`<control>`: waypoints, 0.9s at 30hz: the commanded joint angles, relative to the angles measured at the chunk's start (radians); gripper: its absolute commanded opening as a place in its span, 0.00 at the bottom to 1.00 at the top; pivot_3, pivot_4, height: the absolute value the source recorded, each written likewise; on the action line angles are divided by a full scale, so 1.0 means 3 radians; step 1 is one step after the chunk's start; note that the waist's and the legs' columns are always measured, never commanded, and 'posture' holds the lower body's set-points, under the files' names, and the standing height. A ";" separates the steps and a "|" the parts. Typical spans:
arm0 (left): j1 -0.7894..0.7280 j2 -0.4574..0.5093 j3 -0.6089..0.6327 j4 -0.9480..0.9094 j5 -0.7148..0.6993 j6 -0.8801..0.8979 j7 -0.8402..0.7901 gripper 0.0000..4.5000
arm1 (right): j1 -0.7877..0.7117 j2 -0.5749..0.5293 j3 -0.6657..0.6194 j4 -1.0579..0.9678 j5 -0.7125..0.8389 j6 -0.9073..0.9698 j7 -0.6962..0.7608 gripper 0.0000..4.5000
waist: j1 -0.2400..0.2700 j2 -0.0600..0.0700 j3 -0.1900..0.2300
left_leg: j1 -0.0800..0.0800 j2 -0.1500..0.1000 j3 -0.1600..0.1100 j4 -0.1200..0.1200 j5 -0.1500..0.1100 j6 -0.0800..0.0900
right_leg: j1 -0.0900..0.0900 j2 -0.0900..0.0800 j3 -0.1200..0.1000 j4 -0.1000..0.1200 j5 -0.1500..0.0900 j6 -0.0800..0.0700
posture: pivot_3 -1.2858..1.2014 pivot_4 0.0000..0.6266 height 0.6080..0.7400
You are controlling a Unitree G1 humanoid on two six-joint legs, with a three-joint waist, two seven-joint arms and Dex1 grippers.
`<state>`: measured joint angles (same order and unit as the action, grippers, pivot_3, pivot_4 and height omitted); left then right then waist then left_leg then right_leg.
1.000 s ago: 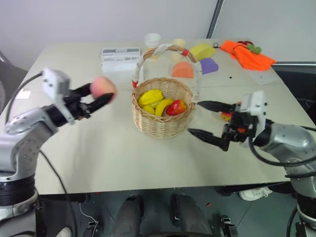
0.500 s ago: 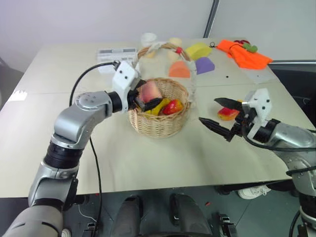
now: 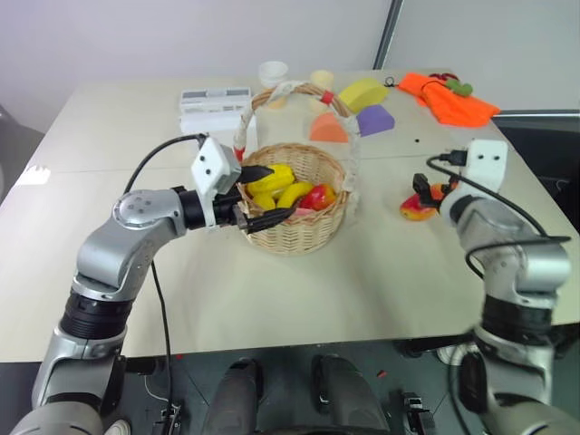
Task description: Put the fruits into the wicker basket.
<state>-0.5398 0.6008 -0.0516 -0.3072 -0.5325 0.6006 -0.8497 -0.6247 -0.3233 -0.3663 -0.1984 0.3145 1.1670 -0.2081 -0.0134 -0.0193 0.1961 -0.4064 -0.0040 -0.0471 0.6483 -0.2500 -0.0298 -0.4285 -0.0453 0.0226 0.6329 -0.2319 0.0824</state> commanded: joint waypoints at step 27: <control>0.0233 0.0264 0.0563 -0.0311 -0.0337 0.0061 0.0062 1.00 | -0.0321 0.0592 -0.0653 0.0291 -0.0218 0.0053 -0.0229 0.36 | -0.0011 0.0003 -0.0002 | 0.0002 0.0000 -0.0003 -0.0001 0.0000 0.0001 | 0.0001 0.0001 -0.0004 0.0005 0.0000 0.0001 | 0.52 0.24 1.00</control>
<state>-0.4719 0.6674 0.0712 -0.3901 -0.6228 0.6271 -0.8378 -0.7174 -0.1444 -0.5391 -0.0535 0.2261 1.1856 -0.2849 -0.0167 -0.0183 0.1956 -0.4059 -0.0041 -0.0479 0.6480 -0.2500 -0.0294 -0.4284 -0.0448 0.0213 0.6344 -0.2318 0.0828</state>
